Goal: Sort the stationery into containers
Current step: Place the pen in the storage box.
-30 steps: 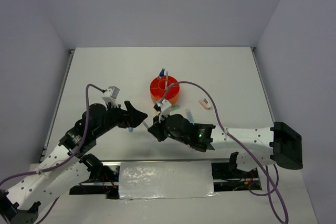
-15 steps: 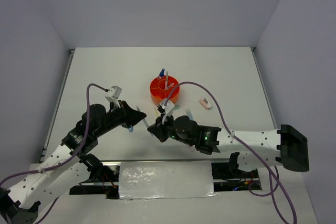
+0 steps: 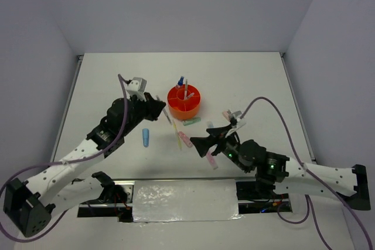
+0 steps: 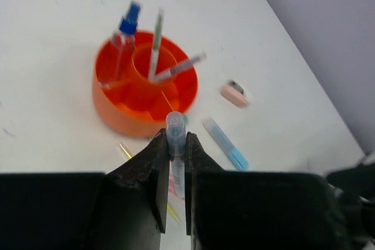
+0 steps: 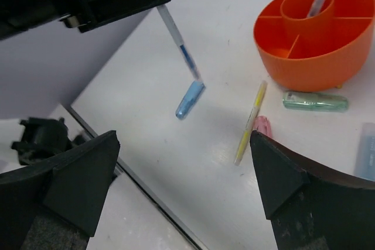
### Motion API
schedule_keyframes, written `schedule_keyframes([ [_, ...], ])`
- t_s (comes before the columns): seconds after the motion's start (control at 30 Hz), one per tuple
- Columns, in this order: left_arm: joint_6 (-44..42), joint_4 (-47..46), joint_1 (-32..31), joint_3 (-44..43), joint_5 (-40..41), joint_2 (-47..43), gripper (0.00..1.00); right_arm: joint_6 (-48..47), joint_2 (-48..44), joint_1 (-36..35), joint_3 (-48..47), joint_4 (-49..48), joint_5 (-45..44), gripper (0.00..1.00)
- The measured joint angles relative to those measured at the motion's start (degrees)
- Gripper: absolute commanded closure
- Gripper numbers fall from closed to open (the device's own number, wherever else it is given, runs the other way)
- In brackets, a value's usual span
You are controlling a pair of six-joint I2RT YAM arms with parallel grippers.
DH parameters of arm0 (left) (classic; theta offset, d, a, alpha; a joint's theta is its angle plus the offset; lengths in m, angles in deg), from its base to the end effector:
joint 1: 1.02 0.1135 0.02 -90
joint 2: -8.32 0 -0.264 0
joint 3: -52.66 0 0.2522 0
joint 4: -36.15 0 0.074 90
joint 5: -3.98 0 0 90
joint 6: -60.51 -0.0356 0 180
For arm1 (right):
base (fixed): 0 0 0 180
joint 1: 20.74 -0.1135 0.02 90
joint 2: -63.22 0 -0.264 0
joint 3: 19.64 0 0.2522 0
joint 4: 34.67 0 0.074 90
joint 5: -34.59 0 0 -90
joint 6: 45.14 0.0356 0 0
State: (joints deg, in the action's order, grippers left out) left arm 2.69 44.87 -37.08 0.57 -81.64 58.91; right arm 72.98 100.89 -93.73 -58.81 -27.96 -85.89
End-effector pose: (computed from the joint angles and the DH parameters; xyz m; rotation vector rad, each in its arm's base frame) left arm 0.1739 -0.1233 0.3103 0.0003 1.7658 -0.8166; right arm 0.0662 0.1548 0.2719 -0.2545 1.7095 0.8922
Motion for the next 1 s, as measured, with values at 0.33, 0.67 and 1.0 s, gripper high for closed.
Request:
schedule_keyframes([
  [0.33,-13.64,-15.69,0.26,-20.02,3.30,22.12,0.95,5.60,-22.29,0.00,1.40,17.20,-6.05,0.00],
  [0.67,-17.31,-19.34,0.35,-26.27,3.26,36.46,0.94,6.60,-22.67,-0.02,-0.33,27.80,-6.67,0.00],
  [1.0,-17.53,-22.93,0.35,-23.04,3.32,39.41,0.73,5.27,-19.96,-0.04,-0.52,27.54,-5.07,0.00],
])
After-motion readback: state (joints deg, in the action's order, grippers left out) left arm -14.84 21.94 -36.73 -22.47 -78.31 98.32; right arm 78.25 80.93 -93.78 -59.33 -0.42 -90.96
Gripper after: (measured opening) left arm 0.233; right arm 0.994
